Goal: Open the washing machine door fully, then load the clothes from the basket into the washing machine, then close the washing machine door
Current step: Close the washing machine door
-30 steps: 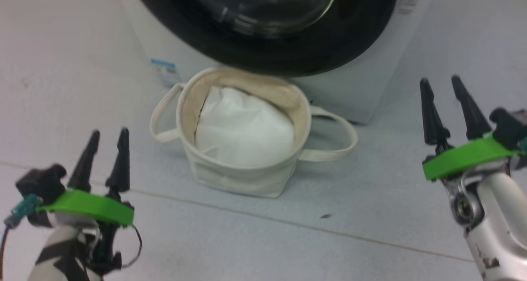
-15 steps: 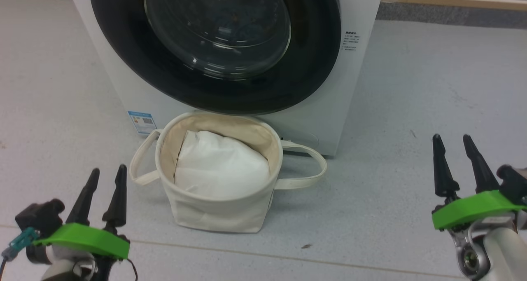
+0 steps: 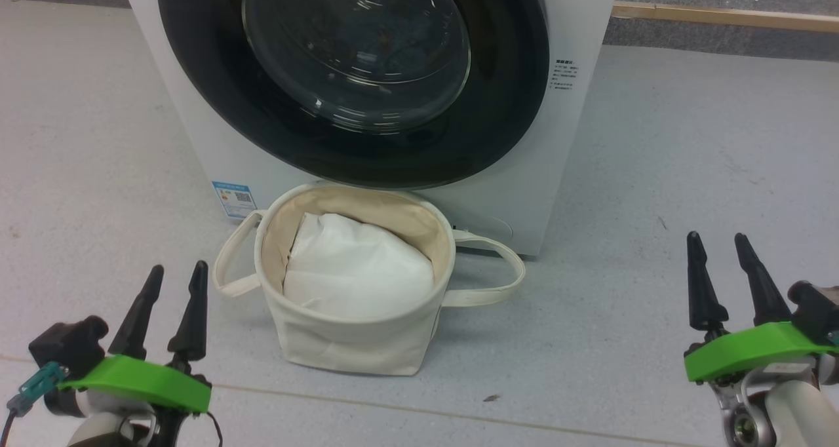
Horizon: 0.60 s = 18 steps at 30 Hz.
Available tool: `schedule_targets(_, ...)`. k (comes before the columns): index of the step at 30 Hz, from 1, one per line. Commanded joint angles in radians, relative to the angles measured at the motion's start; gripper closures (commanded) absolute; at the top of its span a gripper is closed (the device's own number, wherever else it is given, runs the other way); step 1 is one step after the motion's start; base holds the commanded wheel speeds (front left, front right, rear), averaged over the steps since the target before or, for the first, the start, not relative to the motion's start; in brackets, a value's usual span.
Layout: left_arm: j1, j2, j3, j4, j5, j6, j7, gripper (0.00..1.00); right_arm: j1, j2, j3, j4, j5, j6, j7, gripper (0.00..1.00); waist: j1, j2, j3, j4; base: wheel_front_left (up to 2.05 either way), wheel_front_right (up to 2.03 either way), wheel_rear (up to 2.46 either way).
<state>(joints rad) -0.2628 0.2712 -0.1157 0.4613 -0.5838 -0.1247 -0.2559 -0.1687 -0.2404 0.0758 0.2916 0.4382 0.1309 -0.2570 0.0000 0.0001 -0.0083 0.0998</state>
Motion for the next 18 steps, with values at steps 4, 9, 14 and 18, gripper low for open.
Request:
schedule_targets(4, -0.024, 0.024, 0.048, -0.035, 0.007, -0.006, -0.006, 0.0, -0.014, -0.004, 0.025, -0.041, -0.007, 0.0, -0.005, 0.0, 0.0, -0.0001, 0.003, -0.003, 0.0, 0.0, 0.0)
schedule_targets(9, -0.027, 0.021, 0.048, -0.037, 0.003, -0.006, -0.006, 0.0, -0.018, -0.001, 0.025, -0.043, -0.01, 0.0, -0.005, 0.0, 0.0, -0.0001, 0.008, -0.004, 0.0, 0.0, 0.0)
schedule_targets(14, -0.031, 0.021, 0.047, -0.038, 0.003, -0.006, -0.006, 0.0, -0.023, -0.001, 0.024, -0.045, -0.012, 0.0, -0.005, 0.0, 0.0, -0.0001, 0.014, -0.004, 0.0, 0.0, 0.0)
schedule_targets(18, -0.037, 0.02, 0.045, -0.038, 0.003, -0.006, -0.006, 0.0, -0.027, 0.001, 0.022, -0.046, -0.012, 0.0, -0.005, 0.0, 0.0, -0.0001, 0.022, -0.004, 0.0, 0.0, 0.0)
